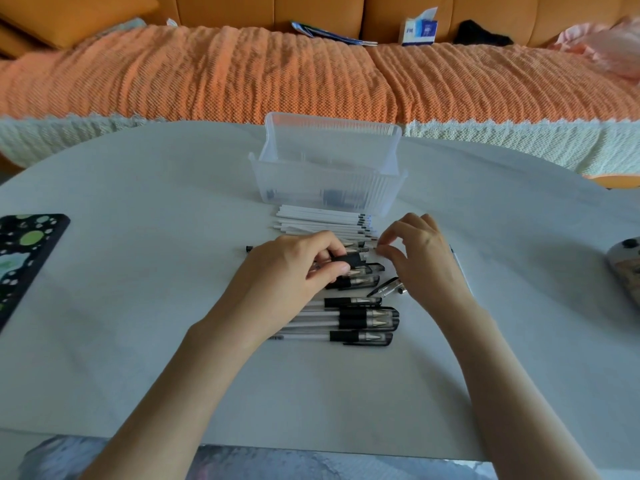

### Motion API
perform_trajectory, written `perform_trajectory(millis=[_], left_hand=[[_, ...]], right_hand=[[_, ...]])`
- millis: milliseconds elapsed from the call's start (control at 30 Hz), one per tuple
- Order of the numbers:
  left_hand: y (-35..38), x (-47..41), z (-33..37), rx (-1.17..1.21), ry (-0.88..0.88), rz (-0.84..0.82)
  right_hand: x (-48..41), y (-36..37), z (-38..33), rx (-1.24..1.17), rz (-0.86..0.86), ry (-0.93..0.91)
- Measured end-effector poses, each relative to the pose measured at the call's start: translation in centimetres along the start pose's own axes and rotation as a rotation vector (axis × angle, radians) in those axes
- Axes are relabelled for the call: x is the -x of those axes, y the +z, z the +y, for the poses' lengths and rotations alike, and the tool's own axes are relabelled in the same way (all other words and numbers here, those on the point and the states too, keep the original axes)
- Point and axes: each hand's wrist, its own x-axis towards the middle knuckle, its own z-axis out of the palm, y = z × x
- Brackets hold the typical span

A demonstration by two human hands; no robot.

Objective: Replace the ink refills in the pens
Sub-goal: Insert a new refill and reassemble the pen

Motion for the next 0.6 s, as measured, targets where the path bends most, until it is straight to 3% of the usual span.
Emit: perform_trajectory(millis=[333,600], left_hand=[[-0.7,-0.5,-1.3,0.143,-0.122,0.15],[-1.2,-0.7,-1.9,0.352,-0.189,0.297]], right_hand=[[1.5,-4.0,0.1,-0.525,0.145,0.189],[1.8,-4.4,0.4,-0.666,0.114,0.178]])
